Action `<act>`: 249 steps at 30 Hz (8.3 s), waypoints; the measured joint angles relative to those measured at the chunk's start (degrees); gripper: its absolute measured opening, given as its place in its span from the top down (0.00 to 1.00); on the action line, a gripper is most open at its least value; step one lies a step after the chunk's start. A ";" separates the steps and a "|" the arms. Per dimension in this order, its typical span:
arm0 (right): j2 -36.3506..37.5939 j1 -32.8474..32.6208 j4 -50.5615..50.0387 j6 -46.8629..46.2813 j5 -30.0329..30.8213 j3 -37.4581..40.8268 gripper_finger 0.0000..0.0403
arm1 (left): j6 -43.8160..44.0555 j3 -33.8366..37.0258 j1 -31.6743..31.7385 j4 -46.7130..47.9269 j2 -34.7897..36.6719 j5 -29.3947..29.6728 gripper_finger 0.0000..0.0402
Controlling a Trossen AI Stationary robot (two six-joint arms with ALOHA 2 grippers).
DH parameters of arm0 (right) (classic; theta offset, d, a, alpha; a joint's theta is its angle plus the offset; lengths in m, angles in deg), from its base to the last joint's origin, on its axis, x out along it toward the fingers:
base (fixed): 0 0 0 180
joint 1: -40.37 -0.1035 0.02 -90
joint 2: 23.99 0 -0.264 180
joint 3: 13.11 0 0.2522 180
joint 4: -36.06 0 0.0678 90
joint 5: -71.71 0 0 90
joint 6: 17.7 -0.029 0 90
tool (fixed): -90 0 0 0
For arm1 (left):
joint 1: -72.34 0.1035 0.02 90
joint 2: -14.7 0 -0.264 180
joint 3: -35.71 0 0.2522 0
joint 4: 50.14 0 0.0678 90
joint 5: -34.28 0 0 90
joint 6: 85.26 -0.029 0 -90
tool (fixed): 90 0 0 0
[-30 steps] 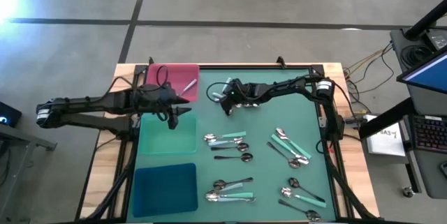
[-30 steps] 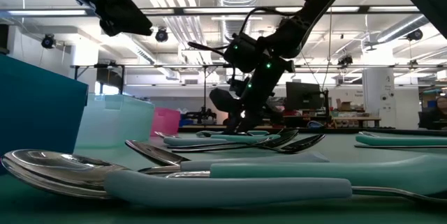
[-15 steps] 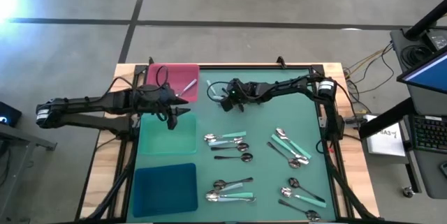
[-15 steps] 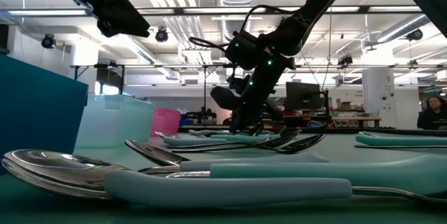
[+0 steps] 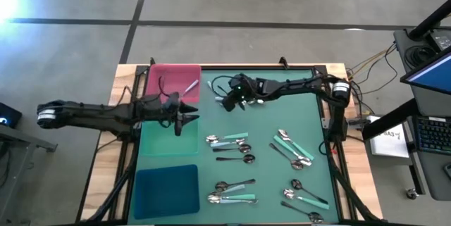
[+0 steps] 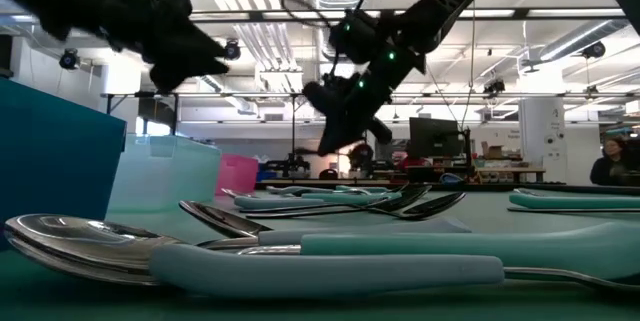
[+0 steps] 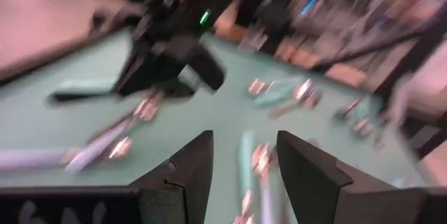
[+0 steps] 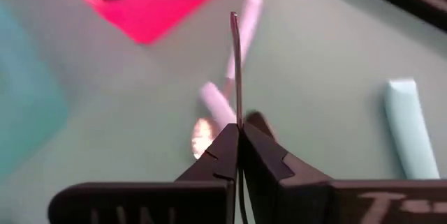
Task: Sort silverware by color (type)
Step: Put the black spoon into the green bin, then put the light blue spoon into the blue bin
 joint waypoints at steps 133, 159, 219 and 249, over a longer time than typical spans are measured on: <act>18.68 -9.04 -6.47 14.10 -23.79 0.06 0.70 | 9.65 -5.35 -2.19 -13.54 -24.65 -15.25 1.00; 18.68 -9.04 -21.51 11.90 -17.26 1.64 0.72 | 13.90 -15.85 -3.30 73.51 -2.33 -5.11 1.00; 18.65 -21.74 -49.92 -21.25 -9.94 17.75 0.72 | -0.55 -27.59 -4.36 41.78 -10.09 -11.02 0.69; 19.24 -26.04 -42.00 -25.67 -8.71 21.35 0.77 | -2.32 -27.85 -4.47 43.60 -10.18 -11.00 0.69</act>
